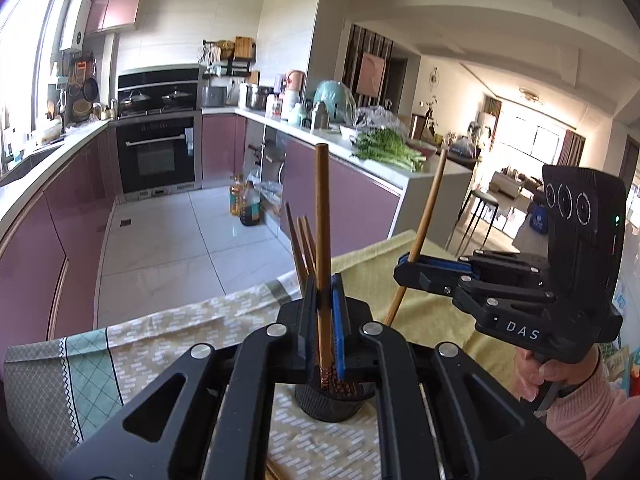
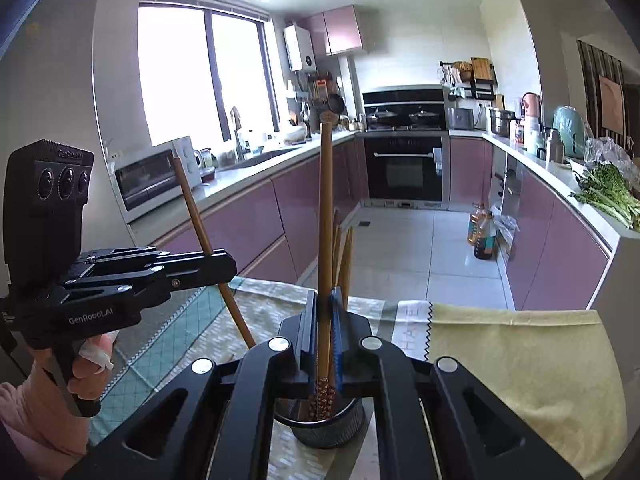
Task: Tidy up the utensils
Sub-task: 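Lower both held chopsticks into the mesh cup and open both grippers, then withdraw both open grippers from the cup back over the loose chopsticks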
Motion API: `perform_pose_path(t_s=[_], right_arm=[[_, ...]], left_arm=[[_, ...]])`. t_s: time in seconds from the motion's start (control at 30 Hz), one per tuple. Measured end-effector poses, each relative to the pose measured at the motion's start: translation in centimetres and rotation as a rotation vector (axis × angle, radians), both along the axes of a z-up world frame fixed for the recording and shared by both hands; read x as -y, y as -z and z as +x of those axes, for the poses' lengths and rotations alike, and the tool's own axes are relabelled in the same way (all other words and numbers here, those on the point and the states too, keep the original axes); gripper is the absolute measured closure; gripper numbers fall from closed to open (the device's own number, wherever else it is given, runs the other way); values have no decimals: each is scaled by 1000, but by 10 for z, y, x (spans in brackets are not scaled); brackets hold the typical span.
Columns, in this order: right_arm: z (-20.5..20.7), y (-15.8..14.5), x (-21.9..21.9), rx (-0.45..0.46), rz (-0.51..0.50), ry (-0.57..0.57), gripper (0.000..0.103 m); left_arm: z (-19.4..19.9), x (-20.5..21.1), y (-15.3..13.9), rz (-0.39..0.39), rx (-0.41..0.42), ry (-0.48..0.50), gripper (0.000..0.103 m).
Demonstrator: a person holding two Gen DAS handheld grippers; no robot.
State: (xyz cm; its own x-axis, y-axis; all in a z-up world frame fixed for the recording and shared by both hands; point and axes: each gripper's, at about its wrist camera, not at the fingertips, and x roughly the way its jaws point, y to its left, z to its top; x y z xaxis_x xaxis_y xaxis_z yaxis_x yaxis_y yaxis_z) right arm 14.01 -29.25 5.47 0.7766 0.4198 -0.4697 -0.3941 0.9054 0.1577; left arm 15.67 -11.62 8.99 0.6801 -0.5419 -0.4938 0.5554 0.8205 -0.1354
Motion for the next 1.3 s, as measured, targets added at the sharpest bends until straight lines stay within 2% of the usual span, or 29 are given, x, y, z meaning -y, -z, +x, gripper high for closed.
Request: perform_pose_path(t_s=[0.27,0.63,0.7,0.87,1.0,1.1,1.3], right_arm=[[17,21,-7,-112,-40,-14,97],[41,41,-9,-186,-40,7,96],[42,42,-8,-188,-32,17,96],[35,40,-7,-175,-17,22,96],[25,37,-5,-152,-11,22,86],[11,30,-8,-114,-8,0,83],[-28,22,-30,-46,-11,-112,73]], left_arm=[[25,4,30,56,-113,62,95],[54,14,55,75,-175,27,95],[57,15,57,79,-173,12,93],[46,7,60,66,-148,-26,79],[31,-13,57,44,-103,-74,79],[14,-32,52,31,-55,-110,73],[-25,-69,53,25,-2,-163,64]])
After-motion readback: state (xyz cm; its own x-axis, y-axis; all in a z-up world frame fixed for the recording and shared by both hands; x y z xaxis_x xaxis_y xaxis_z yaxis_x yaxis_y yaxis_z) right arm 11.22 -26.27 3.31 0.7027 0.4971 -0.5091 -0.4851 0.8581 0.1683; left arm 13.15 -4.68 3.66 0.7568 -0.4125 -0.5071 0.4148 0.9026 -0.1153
